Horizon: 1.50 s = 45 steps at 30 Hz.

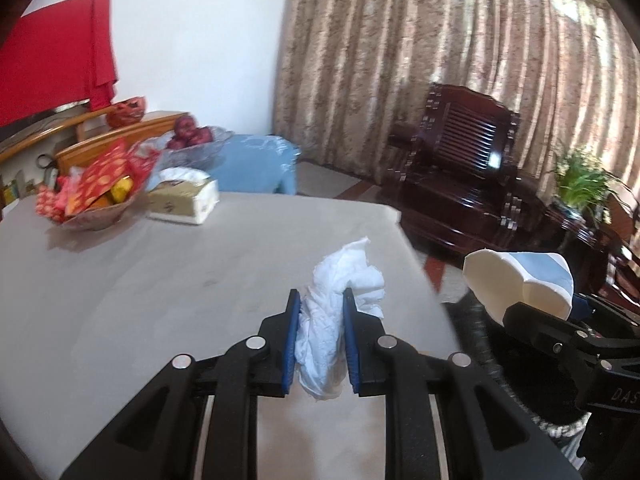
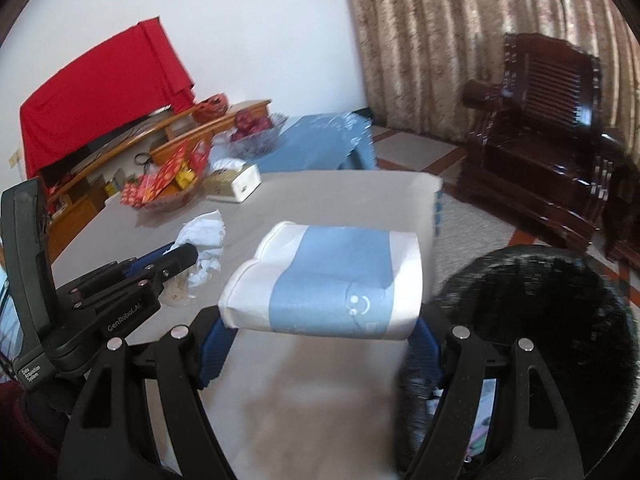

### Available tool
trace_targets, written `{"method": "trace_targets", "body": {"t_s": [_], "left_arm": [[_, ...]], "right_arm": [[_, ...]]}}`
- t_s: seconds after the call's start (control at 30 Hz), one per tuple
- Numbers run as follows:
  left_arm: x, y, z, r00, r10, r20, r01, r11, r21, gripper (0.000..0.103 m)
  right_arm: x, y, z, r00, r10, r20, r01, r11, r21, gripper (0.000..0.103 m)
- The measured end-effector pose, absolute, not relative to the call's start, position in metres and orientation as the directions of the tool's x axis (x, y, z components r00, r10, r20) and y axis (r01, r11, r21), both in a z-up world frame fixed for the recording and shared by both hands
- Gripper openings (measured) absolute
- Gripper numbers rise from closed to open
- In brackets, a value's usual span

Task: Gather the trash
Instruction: 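Carry the tissue and paper cup over the black bin with both tools, then open both tools to drop the tissue and cup into the bin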

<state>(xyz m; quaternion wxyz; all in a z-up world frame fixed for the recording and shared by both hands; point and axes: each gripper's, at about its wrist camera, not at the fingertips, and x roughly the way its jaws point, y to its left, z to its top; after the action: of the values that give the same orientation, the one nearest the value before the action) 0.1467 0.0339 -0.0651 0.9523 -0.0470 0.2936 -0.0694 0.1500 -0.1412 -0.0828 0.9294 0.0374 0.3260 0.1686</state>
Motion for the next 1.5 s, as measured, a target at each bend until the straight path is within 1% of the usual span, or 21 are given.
{"method": "trace_targets", "body": {"t_s": [0.3, 0.6, 0.83, 1.17, 1.27, 1.33, 1.37, 1.4, 1.43, 1.47, 1.5], "left_arm": [[0.148, -0.046, -0.047, 0.806, -0.301, -0.510, 0.280, 0.952, -0.121, 0.020], [0.145, -0.123, -0.049, 0.756, -0.412, -0.509, 0.418, 0.902, -0.109, 0.020], [0.155, -0.172, -0.059, 0.715, -0.459, -0.528, 0.481, 0.870, -0.105, 0.020], [0.171, -0.215, -0.081, 0.669, -0.472, -0.574, 0.520, 0.849, -0.093, 0.021], [0.175, -0.221, -0.087, 0.653, -0.478, -0.588, 0.526, 0.844, -0.101, 0.024], [0.176, -0.222, -0.089, 0.648, -0.480, -0.591, 0.531, 0.841, -0.102, 0.028], [0.177, -0.221, -0.090, 0.645, -0.483, -0.592, 0.533, 0.840, -0.104, 0.029], [0.177, -0.221, -0.090, 0.639, -0.489, -0.594, 0.538, 0.836, -0.110, 0.038], [0.176, -0.220, -0.090, 0.637, -0.492, -0.593, 0.539, 0.835, -0.114, 0.047], [0.176, -0.218, -0.089, 0.638, -0.493, -0.591, 0.536, 0.836, -0.118, 0.052], [0.177, -0.216, -0.089, 0.639, -0.495, -0.589, 0.534, 0.836, -0.123, 0.060]], "right_arm": [[0.121, -0.220, -0.074, 0.803, 0.196, -0.563, -0.138, 0.980, 0.144, 0.073], [0.099, -0.286, -0.086, 0.818, 0.065, -0.572, -0.004, 0.994, 0.107, 0.073], [0.093, -0.317, -0.107, 0.800, 0.006, -0.601, 0.064, 0.993, 0.095, 0.073], [0.099, -0.341, -0.138, 0.760, -0.036, -0.649, 0.118, 0.990, 0.083, 0.074], [0.102, -0.344, -0.145, 0.743, -0.045, -0.668, 0.123, 0.990, 0.071, 0.075], [0.104, -0.346, -0.150, 0.733, -0.046, -0.678, 0.124, 0.990, 0.068, 0.080], [0.104, -0.346, -0.151, 0.729, -0.050, -0.683, 0.128, 0.990, 0.064, 0.086], [0.104, -0.347, -0.153, 0.726, -0.054, -0.686, 0.131, 0.989, 0.061, 0.089], [0.103, -0.347, -0.154, 0.724, -0.057, -0.688, 0.134, 0.989, 0.059, 0.089], [0.102, -0.348, -0.154, 0.721, -0.063, -0.690, 0.140, 0.989, 0.056, 0.091], [0.102, -0.348, -0.154, 0.719, -0.067, -0.692, 0.145, 0.988, 0.055, 0.093]]}}
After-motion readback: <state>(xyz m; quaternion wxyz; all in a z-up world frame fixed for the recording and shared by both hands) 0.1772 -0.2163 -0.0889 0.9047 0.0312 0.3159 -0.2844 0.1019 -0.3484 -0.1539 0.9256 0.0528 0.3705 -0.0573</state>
